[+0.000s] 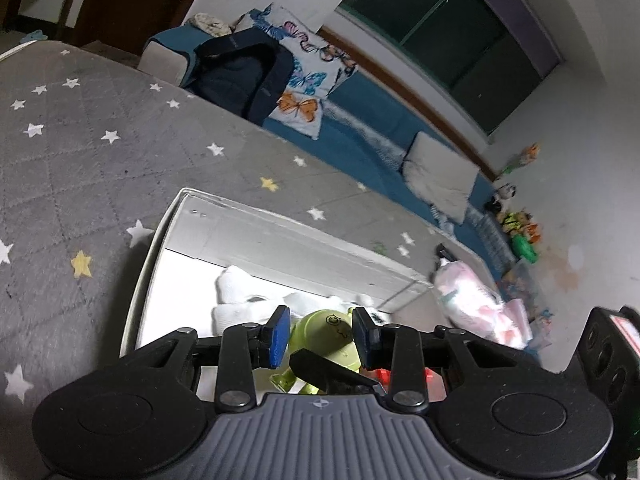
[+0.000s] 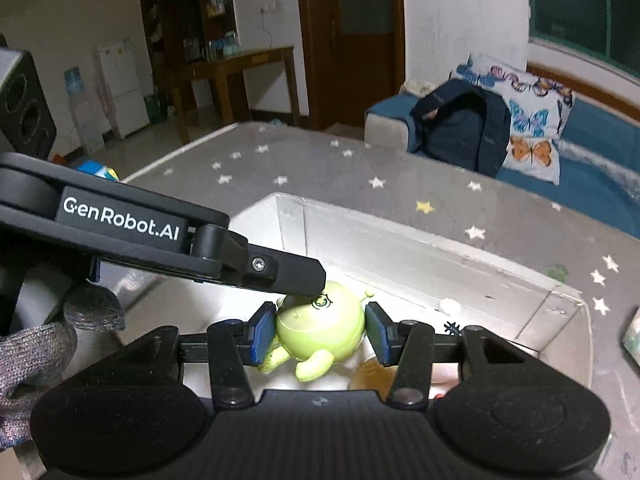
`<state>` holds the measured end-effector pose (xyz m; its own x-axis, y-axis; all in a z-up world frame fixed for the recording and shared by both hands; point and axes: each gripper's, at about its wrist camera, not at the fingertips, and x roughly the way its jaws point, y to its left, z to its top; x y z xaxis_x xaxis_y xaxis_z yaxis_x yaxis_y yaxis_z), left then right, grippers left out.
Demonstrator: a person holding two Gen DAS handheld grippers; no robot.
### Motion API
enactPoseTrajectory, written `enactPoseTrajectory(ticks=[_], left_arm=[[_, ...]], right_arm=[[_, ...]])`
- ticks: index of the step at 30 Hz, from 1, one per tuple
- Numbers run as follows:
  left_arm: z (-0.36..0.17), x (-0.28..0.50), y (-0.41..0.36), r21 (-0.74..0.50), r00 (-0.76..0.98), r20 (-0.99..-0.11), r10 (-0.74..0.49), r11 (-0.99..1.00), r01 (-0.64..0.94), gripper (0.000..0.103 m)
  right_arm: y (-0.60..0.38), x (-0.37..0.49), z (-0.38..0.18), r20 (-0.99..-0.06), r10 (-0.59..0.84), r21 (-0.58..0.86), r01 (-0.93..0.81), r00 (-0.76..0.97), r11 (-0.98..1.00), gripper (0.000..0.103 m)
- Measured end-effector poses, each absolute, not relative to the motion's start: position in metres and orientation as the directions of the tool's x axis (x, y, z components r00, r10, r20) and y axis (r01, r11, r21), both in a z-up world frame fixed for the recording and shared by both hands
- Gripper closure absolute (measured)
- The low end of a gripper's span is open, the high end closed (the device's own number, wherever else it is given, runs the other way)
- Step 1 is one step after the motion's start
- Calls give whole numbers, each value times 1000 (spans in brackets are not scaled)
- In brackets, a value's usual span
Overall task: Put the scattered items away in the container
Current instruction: 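Carry the alien into the grey box and open the right tool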
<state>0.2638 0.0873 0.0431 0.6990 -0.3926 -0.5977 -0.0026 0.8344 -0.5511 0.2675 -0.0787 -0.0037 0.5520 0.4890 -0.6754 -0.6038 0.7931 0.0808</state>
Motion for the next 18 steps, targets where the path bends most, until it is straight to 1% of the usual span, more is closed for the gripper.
enactPoseTrajectory(ticks=[7,18], left_arm=[[33,275,79,-488,683,-641,-350,873,-11,67],[22,280,79,-481,664,-662,-348,876,-20,67]], right_arm=[[-65,281,-22,-731,455,45,-630,508,776,54],[-54,285,-26,-759,432,16,-650,487,760,54]])
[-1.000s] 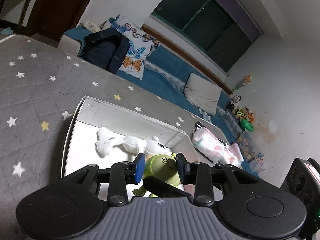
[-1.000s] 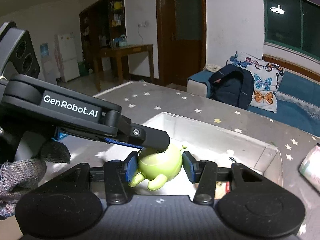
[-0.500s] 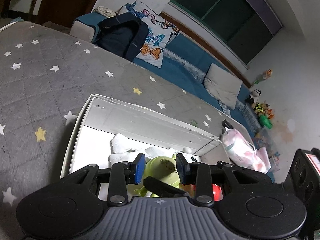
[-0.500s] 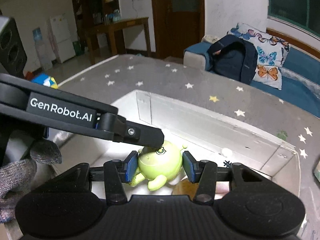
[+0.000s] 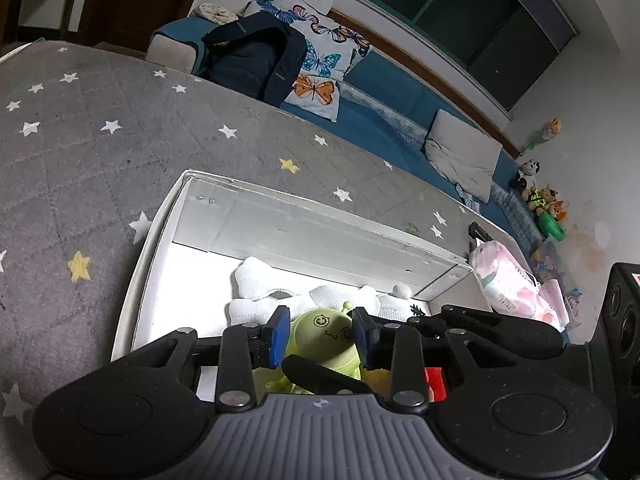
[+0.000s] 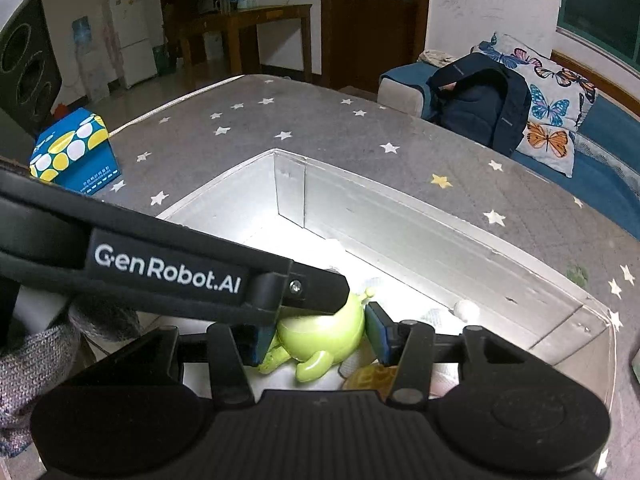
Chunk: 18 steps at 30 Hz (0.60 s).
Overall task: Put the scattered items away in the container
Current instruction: 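Carry the alien into the grey box and open the right tool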
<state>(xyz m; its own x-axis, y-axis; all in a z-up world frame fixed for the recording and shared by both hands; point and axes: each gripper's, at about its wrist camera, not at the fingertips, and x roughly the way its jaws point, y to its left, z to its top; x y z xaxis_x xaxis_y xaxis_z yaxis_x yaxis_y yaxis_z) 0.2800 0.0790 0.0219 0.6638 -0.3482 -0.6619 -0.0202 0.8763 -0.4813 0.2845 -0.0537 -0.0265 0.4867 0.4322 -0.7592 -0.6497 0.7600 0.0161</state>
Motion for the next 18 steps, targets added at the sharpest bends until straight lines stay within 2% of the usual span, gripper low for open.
enactPoseTrajectory(ticks=[18], left_arm=[[25,279,79,-468,674,-660,-332,883,-24,67]], right_arm=[[-54,282,-25,-761,427,4,-654,489,757,52]])
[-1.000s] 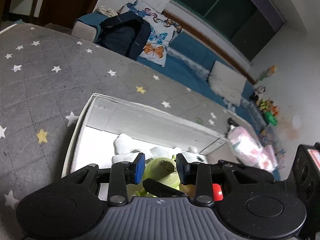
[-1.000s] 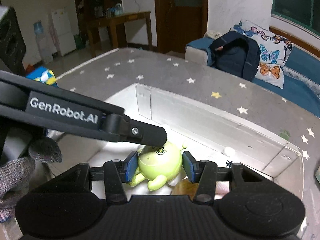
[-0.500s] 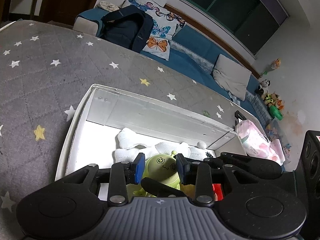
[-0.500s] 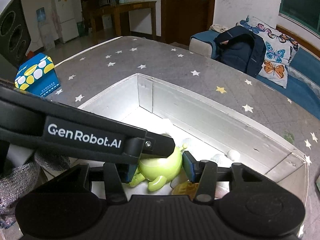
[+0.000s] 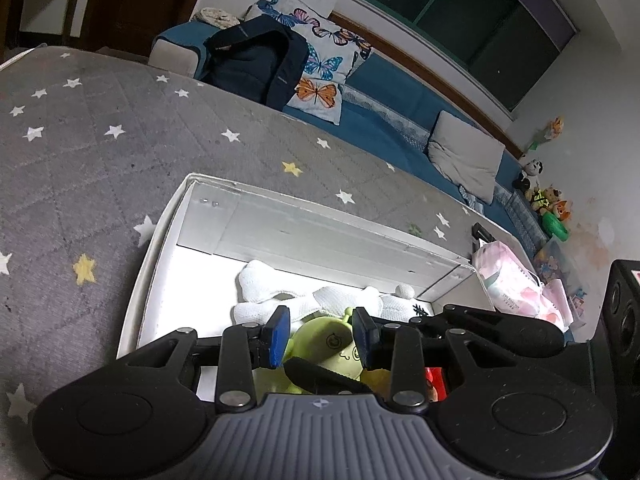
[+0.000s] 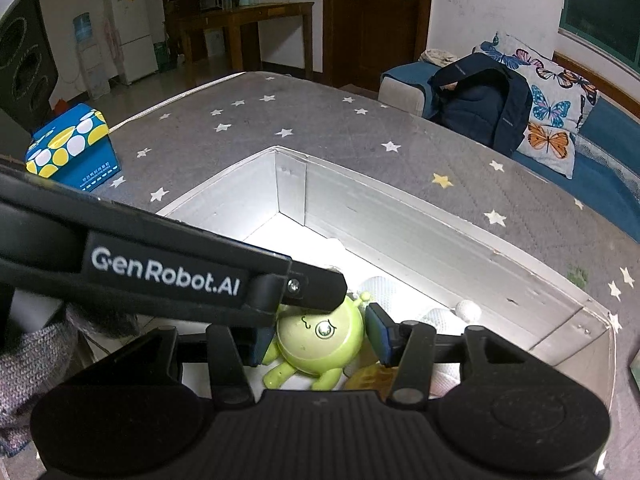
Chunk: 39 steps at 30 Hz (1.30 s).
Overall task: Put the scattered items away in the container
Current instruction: 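Carry the alien into the grey box and open the right tool, then move the right tool back toward the doll on the table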
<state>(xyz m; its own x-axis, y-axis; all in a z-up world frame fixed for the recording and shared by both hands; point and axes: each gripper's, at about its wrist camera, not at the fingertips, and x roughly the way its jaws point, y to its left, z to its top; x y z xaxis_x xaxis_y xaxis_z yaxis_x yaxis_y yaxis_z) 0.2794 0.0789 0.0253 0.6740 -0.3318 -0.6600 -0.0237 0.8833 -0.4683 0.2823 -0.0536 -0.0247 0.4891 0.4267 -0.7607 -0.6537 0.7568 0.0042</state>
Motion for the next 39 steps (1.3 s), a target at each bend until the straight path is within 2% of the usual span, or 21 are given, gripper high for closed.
enactPoseTrajectory(ticks=[5,17,20,24,33,36,39], left_arm=[[32,275,78,-461,685,-652,-323,887,-20,67],[60,240,75,-454,732,-603,-316,891,11,67],[66,226,72,-453,741,-590,-319,891,23,67],[72,206,66,-456,749,-572,-333,889,47,67],[74,160,51,-452,759,-547,-353,888,87,67],[73,147,46,-451,759,-548,-353,888,88,67],[68,136,43,-448,754,-556,-351,890,84,67]], right_arm=[[-55,280,-21,-751,427,-7,-652,505,759,47],[-80,244,15,-666,460,5,-613,588,790,47],[-89,231,22,-646,467,13,-604,604,797,40],[-99,208,28,-620,471,4,-597,628,802,40],[-120,157,31,-577,468,10,-568,669,823,39],[-126,143,29,-566,468,23,-555,679,832,34],[-132,129,27,-554,458,18,-540,695,841,34]])
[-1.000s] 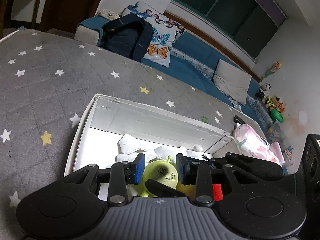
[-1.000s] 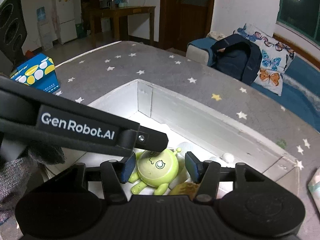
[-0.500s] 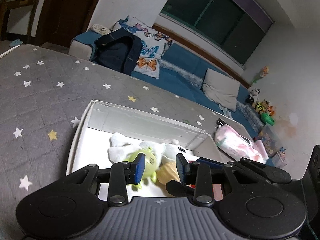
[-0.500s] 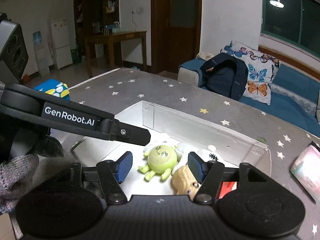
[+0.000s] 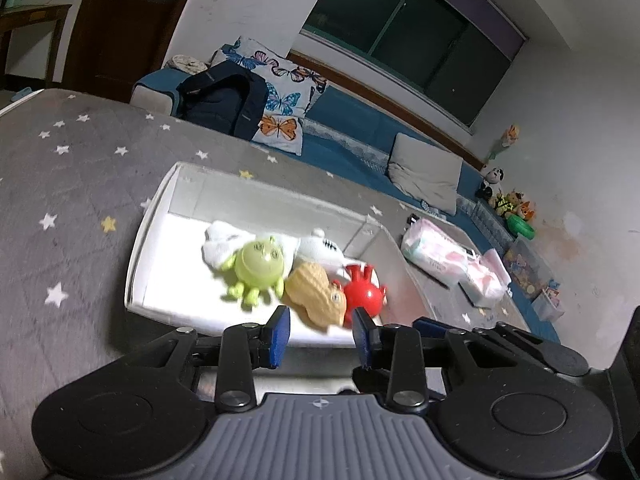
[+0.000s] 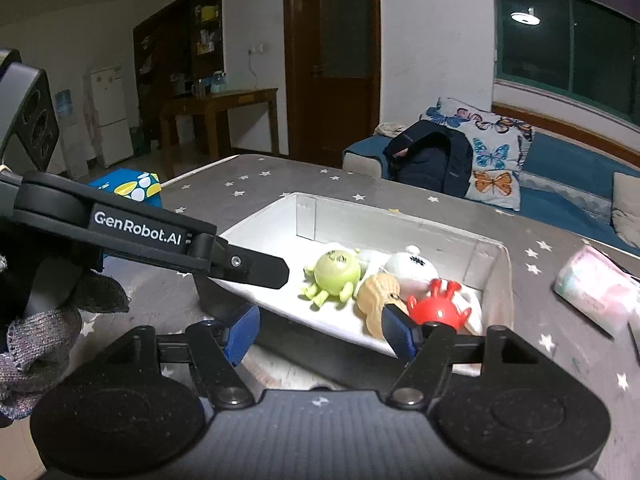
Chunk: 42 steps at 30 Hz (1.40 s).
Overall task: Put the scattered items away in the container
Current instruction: 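Move the right tool back toward the doll on the table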
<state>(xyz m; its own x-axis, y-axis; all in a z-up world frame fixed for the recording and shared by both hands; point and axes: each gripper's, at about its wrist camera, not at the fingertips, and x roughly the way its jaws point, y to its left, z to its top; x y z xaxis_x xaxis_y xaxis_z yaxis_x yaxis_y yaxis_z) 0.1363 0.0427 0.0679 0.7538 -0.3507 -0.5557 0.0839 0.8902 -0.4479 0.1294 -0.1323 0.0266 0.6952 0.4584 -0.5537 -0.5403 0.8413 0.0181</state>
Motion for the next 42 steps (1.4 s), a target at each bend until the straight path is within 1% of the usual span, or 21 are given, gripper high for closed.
enactPoseTrajectory(ticks=[1,3,6,9,12,19,20,26,32,38,42], left_arm=[[66,133,42,-452,750,-559,-354,888,82,67],[61,126,41,-456,743,-565,-359,886,81,67],[53,119,38,-451,733,-580,-355,889,74,67],[48,115,36,-458,726,-586,-360,886,70,67],[45,113,35,-464,721,-588,-365,883,68,67],[37,109,30,-463,705,-600,-379,883,80,67],[36,109,29,-462,701,-604,-380,883,80,67],[29,110,23,-471,682,-613,-397,878,88,67],[23,114,17,-482,662,-622,-419,871,99,67],[19,117,14,-499,647,-625,-438,861,100,67],[17,120,13,-510,639,-625,-449,854,101,67]], right_arm=[[-134,125,25,-551,454,15,-536,700,844,33],[-137,117,24,-544,445,7,-527,711,850,27],[-142,102,19,-529,430,-12,-514,731,858,21],[-148,91,16,-520,417,-20,-499,745,866,18],[-156,82,13,-515,414,-10,-488,751,873,12],[-170,66,5,-512,402,-13,-475,759,880,3],[-171,65,4,-511,399,-16,-472,761,881,0],[-172,58,-3,-517,402,-19,-480,756,877,0],[-173,56,-13,-512,439,29,-496,738,868,0],[-170,60,-21,-554,428,53,-484,714,874,0],[-170,63,-25,-563,422,68,-470,710,880,0]])
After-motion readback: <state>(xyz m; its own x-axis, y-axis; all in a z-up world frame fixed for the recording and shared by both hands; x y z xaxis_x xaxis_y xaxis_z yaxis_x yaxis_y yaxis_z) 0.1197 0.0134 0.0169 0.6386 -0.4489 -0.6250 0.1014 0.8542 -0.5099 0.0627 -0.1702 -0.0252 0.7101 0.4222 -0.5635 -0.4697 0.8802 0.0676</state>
